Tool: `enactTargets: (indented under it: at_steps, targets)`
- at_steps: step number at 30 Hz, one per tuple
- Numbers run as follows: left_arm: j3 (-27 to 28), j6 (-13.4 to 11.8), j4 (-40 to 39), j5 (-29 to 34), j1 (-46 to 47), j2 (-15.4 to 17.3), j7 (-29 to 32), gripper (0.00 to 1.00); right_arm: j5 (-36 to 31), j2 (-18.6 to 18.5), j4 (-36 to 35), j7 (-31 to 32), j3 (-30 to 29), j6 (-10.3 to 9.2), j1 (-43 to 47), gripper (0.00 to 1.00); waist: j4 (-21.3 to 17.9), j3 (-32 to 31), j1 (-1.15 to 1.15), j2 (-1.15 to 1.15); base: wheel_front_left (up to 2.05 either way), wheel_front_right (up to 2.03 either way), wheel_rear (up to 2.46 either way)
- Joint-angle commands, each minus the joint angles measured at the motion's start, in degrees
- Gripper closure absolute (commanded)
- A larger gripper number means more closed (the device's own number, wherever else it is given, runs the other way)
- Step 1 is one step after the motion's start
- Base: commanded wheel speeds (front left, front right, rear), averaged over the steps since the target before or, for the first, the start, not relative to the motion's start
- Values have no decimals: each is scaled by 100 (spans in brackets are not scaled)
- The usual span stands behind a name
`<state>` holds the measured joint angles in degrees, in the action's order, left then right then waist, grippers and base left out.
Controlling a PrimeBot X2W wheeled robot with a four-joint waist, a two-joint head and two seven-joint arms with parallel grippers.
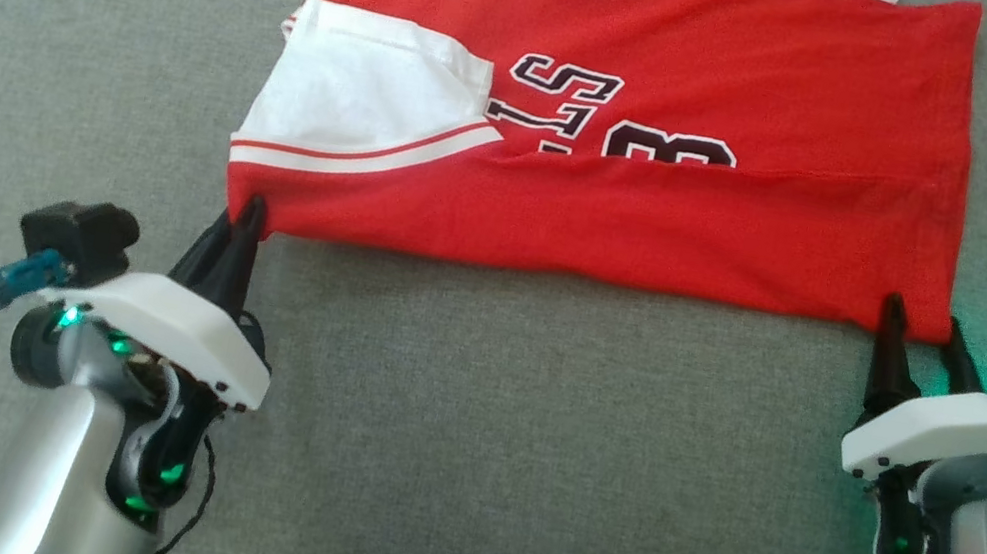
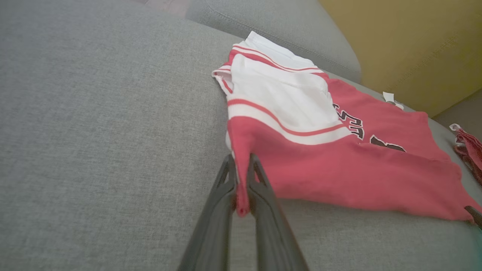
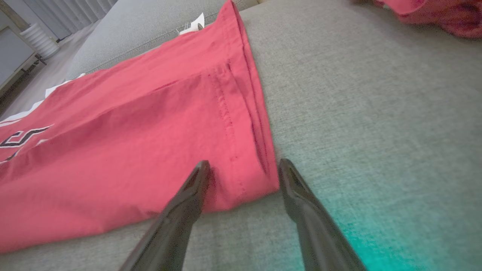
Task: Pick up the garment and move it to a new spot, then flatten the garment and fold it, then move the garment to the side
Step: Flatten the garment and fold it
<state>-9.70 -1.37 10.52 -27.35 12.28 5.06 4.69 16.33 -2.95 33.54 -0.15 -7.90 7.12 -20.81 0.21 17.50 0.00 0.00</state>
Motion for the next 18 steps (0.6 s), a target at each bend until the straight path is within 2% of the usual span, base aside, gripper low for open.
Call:
enactTargets:
  at_steps: [1, 4, 5, 6, 11, 18]
  targets:
    - [164, 23, -252, 35, 65, 78, -91, 100, 67, 7, -56, 116, 218, 36, -60, 47, 16, -30, 0, 0, 0, 0, 0]
    - [141, 34, -323, 61, 25, 87, -188, 100, 199, 7, -146, 209, 234, 36, -30, 80, 21, -107, 0, 0, 0, 0, 0]
    - [142, 35, -346, 70, 11, 97, -222, 100, 225, 7, -202, 229, 227, 36, -9, 97, 18, -140, 0, 0, 0, 0, 0]
    - [144, 30, -370, 82, -6, 109, -252, 100, 242, 7, -281, 238, 210, 36, 20, 100, 15, -175, 0, 0, 0, 0, 0]
    - [125, 34, -597, 142, -190, 228, -283, 100, 386, 7, -924, 458, 95, 36, 349, 100, -12, -342, 0, 0, 0, 0, 0]
    - [-29, -30, -1343, 217, -1022, 424, 9, 100, 496, 7, -2362, 1169, -100, 36, 1560, 100, -15, -499, 0, 0, 0, 0, 0]
